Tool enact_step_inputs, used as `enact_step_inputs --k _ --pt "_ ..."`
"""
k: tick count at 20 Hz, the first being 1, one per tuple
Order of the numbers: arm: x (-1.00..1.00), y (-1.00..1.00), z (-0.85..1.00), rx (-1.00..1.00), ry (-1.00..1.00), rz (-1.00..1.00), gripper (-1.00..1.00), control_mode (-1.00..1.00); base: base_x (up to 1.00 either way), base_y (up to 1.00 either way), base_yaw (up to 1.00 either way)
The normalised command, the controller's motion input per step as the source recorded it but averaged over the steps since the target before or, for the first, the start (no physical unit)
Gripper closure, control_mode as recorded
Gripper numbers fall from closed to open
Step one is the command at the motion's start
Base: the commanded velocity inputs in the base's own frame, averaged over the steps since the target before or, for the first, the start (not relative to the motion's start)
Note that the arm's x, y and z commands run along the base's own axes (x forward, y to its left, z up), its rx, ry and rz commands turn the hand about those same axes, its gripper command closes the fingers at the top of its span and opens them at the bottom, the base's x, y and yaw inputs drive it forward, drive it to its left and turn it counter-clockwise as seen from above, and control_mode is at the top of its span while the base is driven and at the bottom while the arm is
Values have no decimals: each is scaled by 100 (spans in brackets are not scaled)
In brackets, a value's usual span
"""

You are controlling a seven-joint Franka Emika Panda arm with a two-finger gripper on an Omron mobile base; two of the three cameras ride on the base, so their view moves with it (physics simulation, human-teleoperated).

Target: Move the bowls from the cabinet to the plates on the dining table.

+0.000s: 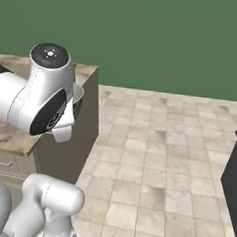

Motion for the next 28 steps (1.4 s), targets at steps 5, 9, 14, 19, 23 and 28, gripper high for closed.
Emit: enact_step_inputs --k 5,9,14,19,23,28 --pt "0 0 0 0 0 0 100 100 96 2 -9" --pt "0 0 0 0 0 0 100 100 100 -2 -5" --pt "0 0 0 0 0 0 100 100 89 0 -3" --pt "0 0 0 0 0 0 100 100 98 -2 -1" --pt "0 0 0 0 0 0 100 100 95 0 0" --pt "0 0 0 0 0 0 100 100 87 -1 2"
